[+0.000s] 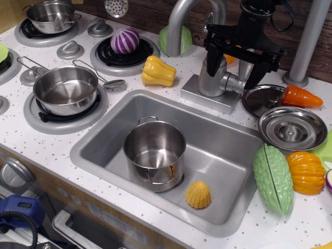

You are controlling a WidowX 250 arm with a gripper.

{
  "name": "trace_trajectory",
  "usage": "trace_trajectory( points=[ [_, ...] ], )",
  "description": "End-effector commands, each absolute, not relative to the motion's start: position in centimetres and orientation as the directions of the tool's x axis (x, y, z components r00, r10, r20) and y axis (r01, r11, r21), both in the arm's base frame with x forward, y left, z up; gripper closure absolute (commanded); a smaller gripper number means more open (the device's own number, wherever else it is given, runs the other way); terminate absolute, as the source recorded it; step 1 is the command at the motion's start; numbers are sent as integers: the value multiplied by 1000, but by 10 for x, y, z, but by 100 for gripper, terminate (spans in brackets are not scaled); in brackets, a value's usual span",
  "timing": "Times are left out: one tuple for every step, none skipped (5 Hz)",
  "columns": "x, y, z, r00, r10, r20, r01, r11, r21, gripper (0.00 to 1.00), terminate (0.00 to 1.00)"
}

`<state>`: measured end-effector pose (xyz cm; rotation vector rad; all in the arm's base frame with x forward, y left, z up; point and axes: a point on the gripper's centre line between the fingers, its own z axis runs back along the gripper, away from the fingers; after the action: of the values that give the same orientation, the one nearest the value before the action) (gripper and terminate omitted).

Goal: Turn lever vertical to front

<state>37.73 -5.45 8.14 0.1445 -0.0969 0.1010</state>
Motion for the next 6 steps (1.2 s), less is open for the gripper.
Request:
trace_trajectory(
  points=[
    [377,-55,81,990,93,103,-107,985,139,0,0],
    [386,-57,88,979,77,188,-105,984,142,0,0],
    [397,-63,97,962,57,267,-107,978,176,0,0],
    [404,-69,107,949,44,312,-103,979,178,0,0],
    [410,-74,114,942,35,333,-98,979,177,0,0],
    [421,-69,114,934,15,356,-87,978,187,0,0]
  ],
)
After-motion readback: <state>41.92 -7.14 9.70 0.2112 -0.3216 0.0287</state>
